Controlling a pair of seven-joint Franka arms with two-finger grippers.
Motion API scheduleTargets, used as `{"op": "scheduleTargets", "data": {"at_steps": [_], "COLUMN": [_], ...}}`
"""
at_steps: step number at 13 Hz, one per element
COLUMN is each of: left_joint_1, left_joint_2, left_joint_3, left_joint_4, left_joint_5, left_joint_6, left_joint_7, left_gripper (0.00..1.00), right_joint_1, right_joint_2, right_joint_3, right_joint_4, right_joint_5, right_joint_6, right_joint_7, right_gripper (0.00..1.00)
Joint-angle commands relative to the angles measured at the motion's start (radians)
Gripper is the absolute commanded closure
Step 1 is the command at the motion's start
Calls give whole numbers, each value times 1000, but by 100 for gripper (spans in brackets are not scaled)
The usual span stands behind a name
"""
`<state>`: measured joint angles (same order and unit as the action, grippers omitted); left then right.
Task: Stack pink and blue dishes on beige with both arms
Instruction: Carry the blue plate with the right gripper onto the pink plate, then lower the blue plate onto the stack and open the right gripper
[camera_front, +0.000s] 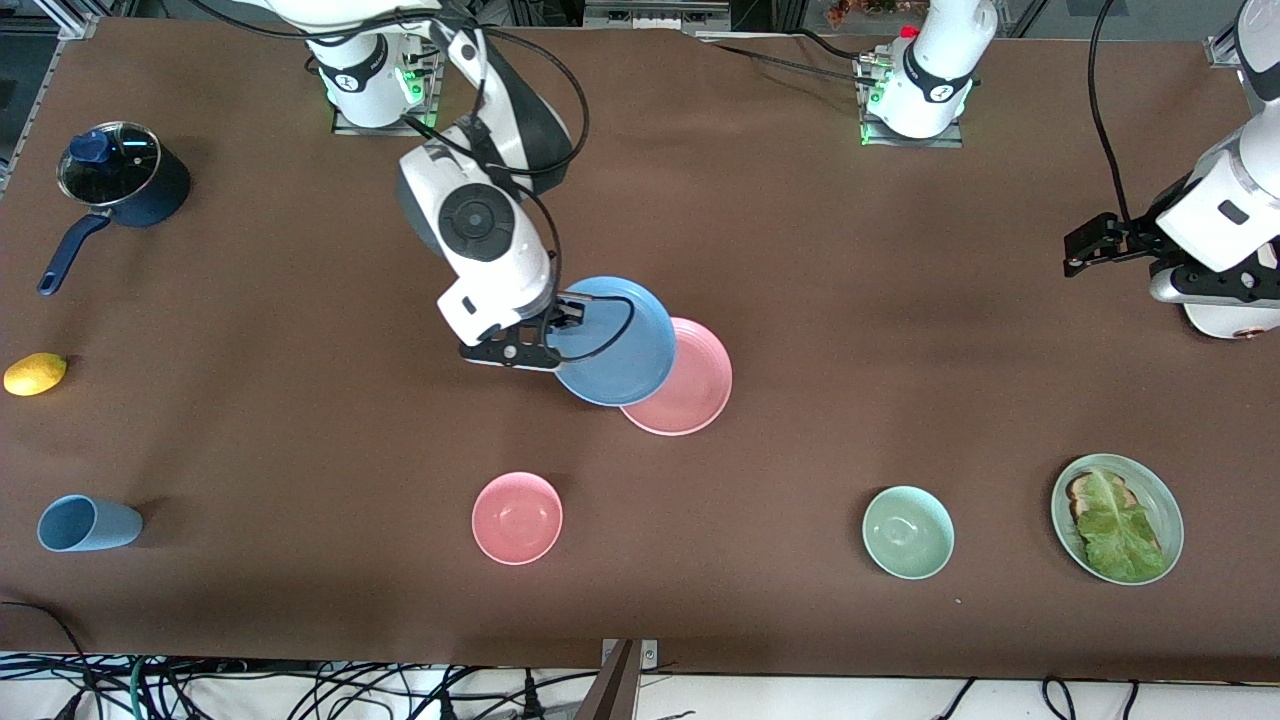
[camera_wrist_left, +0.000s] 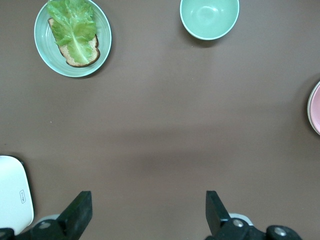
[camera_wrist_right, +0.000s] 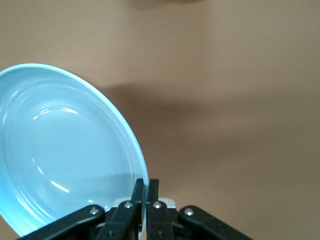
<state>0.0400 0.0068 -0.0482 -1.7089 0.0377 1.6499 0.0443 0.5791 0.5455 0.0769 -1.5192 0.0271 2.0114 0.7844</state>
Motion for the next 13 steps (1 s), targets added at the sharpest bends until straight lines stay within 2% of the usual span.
{"op": "scheduleTargets", "data": {"at_steps": [1,3,6,13], "left_joint_1": [-2,-2,-2,-3], "left_joint_2": [-18,-18,-18,-16], "left_joint_3": [5,5,4,4], "left_joint_4": [-11,-11,-9,-11], "left_joint_5": [-15,-15,-15,-15], "left_joint_6": [-7,-10,-10,-10], "left_joint_7": [12,12,12,12], "left_gripper": [0,0,0,0], "right_joint_1": [47,47,64,76], "right_joint_2": [91,120,169,203], "right_joint_3": [-11,-11,-11,-9], "right_joint_4": [80,89,116,114], "right_joint_5": [1,4,2,4], "right_joint_6": [44,111,136,217], "right_joint_7": [82,82,133,177], "right_gripper": [100,100,100,100]}}
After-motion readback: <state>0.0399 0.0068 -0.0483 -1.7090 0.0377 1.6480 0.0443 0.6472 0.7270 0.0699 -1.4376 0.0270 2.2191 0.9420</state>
